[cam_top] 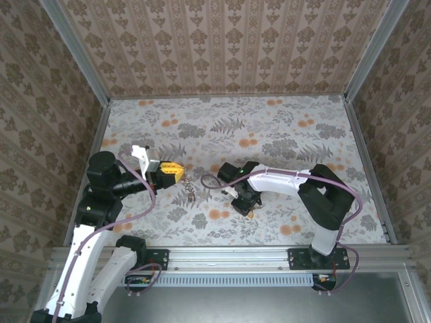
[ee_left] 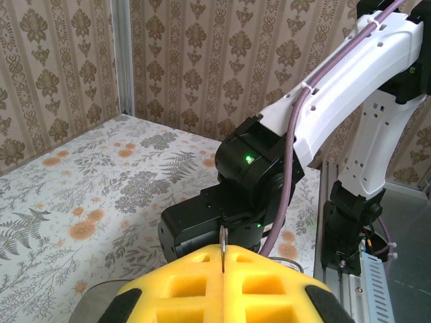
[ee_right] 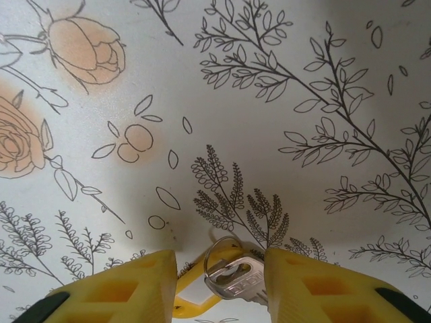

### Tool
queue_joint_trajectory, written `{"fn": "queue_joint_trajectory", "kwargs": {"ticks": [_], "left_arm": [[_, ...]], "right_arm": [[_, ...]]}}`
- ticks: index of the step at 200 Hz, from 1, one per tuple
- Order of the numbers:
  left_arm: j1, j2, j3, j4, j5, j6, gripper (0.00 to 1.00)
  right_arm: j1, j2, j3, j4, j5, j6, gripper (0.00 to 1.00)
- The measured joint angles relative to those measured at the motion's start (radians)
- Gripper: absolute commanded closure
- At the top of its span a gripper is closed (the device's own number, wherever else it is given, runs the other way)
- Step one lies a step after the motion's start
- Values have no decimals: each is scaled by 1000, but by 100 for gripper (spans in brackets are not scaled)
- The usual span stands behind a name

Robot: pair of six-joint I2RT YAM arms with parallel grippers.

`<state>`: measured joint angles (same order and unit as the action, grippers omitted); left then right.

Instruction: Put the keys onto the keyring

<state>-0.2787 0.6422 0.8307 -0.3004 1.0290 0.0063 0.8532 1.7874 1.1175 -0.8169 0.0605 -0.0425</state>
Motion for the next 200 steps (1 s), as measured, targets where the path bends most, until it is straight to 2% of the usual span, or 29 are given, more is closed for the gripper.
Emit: {"fn": "queue_joint_trajectory", "kwargs": {"ticks": [43,78,164,200], "left_arm": [[8,3,0,2,0,0,100],[12,9,0,2,2,0,100],[19,18,0,2,4,-5,100],[19,26,0,2,3,-5,100]], "right_arm": [[3,0,-7,2,23,-17,70],[3,0,-24,3,35,-32,72],[3,-23,-43,29,41,-42,100],[0,-91,-93,69,5,-43,100]]}}
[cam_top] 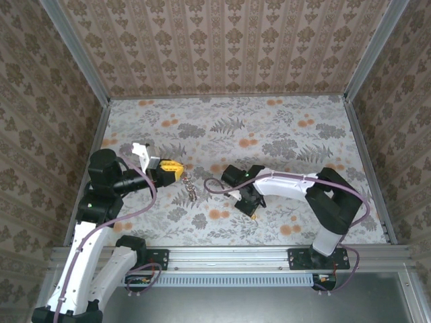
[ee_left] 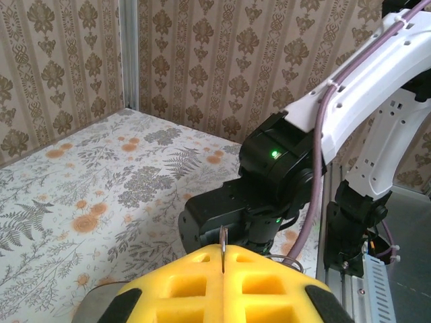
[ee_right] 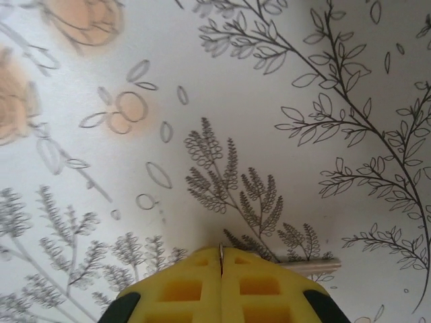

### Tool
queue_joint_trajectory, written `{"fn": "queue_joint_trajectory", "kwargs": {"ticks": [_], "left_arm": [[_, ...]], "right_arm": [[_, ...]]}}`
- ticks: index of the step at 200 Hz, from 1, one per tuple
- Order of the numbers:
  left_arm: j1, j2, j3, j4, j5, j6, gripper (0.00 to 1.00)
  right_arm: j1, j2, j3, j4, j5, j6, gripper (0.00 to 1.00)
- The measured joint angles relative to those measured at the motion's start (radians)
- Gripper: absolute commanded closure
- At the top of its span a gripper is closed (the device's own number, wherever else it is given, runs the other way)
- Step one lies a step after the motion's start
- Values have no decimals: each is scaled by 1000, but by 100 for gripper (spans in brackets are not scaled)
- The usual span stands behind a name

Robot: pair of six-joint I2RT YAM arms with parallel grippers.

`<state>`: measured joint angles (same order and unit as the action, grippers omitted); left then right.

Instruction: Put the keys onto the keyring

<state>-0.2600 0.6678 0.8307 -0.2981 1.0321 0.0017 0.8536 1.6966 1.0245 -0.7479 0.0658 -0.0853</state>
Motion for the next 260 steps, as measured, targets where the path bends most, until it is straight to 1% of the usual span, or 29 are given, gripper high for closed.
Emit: {"fn": "queue_joint_trajectory", "kwargs": {"ticks": [10,24,66,81,94,109,132,165,192,224,260], "left_arm": [[0,4,0,0,0,0,100],[0,12,0,-3,0,1,100],[-8,37,1,-22,-6,24,100],[-29,49,8,-50,-12,48,100],[-64,66,23,-89,-22,78,100],[-112,87,55,-138,-31,120,100],[-184,128,116,-205,-34,182,100],[-272,190,160,-263,-35,246,100],[-313,224,175,-301,-52,271,100],[-355,252,198,-310,-83,296,100],[-369,280,202,-318,-106,311,100]], "right_arm": [[-2,-50,-18,17,-25,-7,100],[-2,-158,-47,43,-70,-23,100],[-5,-578,-116,183,-263,-95,100],[-5,-677,-122,225,-321,-126,100],[-5,-726,-120,247,-368,-157,100],[-5,-740,-104,248,-418,-196,100],[-5,-717,-63,243,-487,-257,100],[-6,-676,8,228,-551,-325,100],[-7,-658,53,196,-565,-357,100],[-7,-605,120,140,-559,-353,100],[-7,-579,145,128,-544,-323,100]]}}
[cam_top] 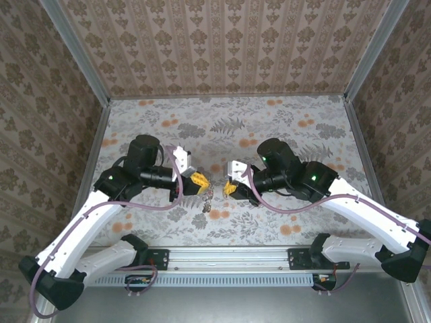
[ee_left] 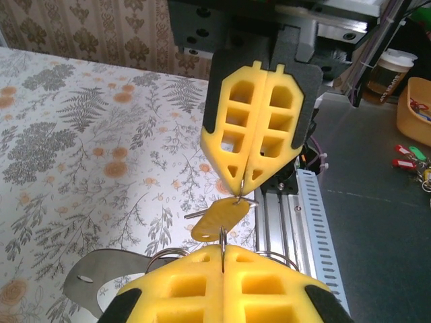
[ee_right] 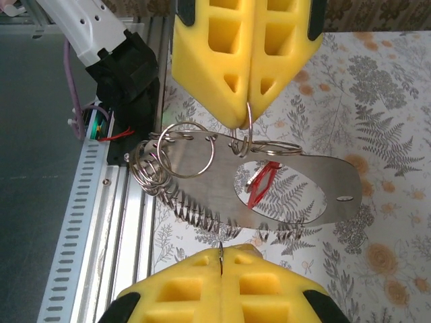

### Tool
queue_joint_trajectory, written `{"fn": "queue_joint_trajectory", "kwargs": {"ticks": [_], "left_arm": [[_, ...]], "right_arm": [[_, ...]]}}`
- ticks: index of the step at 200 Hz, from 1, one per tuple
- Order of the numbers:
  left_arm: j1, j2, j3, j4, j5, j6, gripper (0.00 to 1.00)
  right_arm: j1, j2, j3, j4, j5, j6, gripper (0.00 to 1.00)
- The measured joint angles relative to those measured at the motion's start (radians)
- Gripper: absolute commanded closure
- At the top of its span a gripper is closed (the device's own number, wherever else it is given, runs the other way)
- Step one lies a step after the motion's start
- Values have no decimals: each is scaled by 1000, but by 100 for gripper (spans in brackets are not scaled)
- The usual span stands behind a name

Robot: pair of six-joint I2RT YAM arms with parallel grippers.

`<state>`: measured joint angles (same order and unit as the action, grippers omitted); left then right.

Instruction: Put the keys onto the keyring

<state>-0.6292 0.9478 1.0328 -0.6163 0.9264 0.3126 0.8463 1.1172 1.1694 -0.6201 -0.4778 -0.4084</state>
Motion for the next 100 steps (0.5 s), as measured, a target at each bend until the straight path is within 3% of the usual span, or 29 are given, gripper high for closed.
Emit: {"fn": "queue_joint_trajectory", "kwargs": {"ticks": [100], "left_arm": [[-18,6,0,-2,-7,3,100]], "right_arm": [[14,27,27,32,18,58,100]]}}
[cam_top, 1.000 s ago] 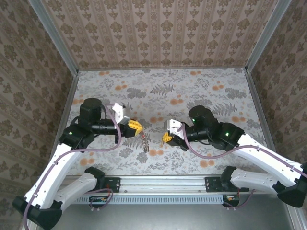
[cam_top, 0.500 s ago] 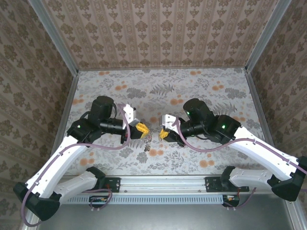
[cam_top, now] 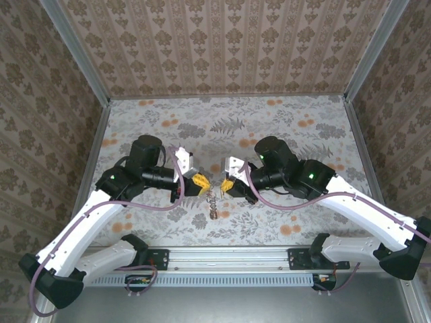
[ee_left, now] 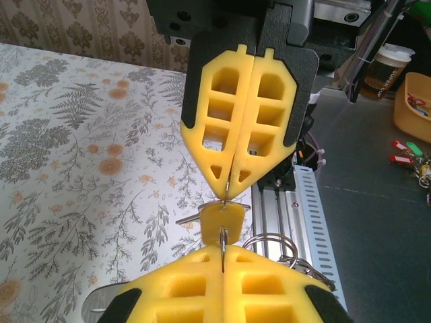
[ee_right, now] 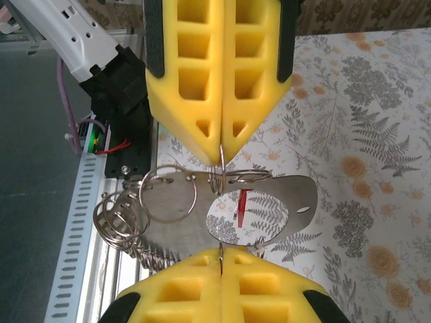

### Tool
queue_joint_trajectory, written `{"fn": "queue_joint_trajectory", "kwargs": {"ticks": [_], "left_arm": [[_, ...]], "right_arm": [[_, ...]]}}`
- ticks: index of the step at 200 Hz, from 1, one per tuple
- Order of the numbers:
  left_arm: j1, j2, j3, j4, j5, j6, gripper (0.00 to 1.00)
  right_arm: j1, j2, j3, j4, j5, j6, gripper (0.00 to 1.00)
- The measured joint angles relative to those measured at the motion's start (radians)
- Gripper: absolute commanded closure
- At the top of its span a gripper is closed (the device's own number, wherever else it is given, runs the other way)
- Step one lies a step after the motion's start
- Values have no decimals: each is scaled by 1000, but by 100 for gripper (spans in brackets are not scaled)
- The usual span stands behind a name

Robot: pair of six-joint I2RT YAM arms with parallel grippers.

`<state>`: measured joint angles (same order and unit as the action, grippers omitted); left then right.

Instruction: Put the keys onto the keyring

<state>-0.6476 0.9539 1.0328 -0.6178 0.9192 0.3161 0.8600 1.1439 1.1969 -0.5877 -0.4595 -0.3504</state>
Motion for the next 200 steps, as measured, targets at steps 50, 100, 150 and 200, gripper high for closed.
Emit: {"fn": "queue_joint_trajectory", "kwargs": {"ticks": [50,100,150,200], "left_arm": [[0,0,0,1,0,0,100],[0,0,0,6,0,0,100],[0,0,0,21,-1,0,100],[0,0,0,27,-4,0,100]], "right_arm": [[27,2,2,47,4,17,100],[39,2,2,76,19,22,100],[47,13,2,77,69,22,100],[48,13,2,86,94,22,100]]}}
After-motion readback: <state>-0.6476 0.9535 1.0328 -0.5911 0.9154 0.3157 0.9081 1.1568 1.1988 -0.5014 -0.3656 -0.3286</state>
